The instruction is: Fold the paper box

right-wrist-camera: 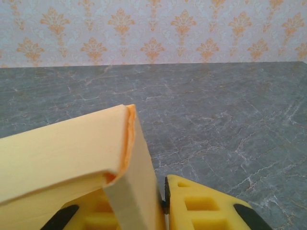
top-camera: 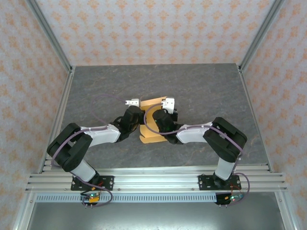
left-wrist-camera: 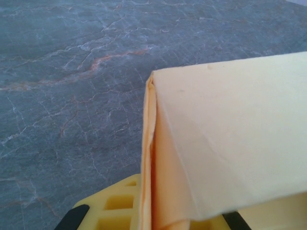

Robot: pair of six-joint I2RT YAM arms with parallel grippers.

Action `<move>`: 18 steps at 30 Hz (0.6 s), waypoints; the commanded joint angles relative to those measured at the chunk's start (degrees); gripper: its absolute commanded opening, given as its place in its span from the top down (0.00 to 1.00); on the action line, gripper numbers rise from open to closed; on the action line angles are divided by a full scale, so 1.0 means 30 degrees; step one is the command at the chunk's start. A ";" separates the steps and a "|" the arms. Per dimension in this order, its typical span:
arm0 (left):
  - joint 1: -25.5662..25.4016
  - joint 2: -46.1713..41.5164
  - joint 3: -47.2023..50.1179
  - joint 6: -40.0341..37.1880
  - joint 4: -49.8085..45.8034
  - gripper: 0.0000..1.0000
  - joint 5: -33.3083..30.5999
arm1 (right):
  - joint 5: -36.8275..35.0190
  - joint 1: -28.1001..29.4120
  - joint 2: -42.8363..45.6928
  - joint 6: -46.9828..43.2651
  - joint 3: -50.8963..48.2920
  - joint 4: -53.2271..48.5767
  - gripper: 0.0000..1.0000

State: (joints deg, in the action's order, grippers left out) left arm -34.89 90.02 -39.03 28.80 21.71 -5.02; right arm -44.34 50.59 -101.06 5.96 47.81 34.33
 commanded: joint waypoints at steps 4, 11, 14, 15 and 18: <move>-0.0262 -0.0875 -0.0816 0.1432 -0.3005 1.00 -0.1467 | 0.2638 -0.0877 0.1121 -0.0074 -0.1923 0.3095 0.63; -0.0190 -0.0711 -0.1873 0.0813 -0.4973 1.00 -0.2772 | 1.0511 -0.1715 0.4984 -0.1208 -0.4364 0.2841 0.48; -0.0210 -0.0654 -0.2048 0.0714 -0.5123 1.00 -0.2884 | 1.3780 -0.2389 0.7175 -0.1953 -0.5358 0.2038 0.43; -0.0200 -0.0581 -0.2099 0.0714 -0.5126 1.00 -0.2951 | 1.4525 -0.2552 0.7985 -0.2289 -0.5526 0.1376 0.41; -0.0146 -0.0423 -0.2446 0.0714 -0.5583 1.00 -0.2957 | 1.6263 -0.3089 1.0137 -0.3186 -0.6151 0.0011 0.35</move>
State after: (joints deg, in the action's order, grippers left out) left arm -35.59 89.23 -44.29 31.24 8.51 -11.03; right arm -5.34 42.35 -75.42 -0.14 30.98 38.37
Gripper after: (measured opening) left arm 0.072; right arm 0.635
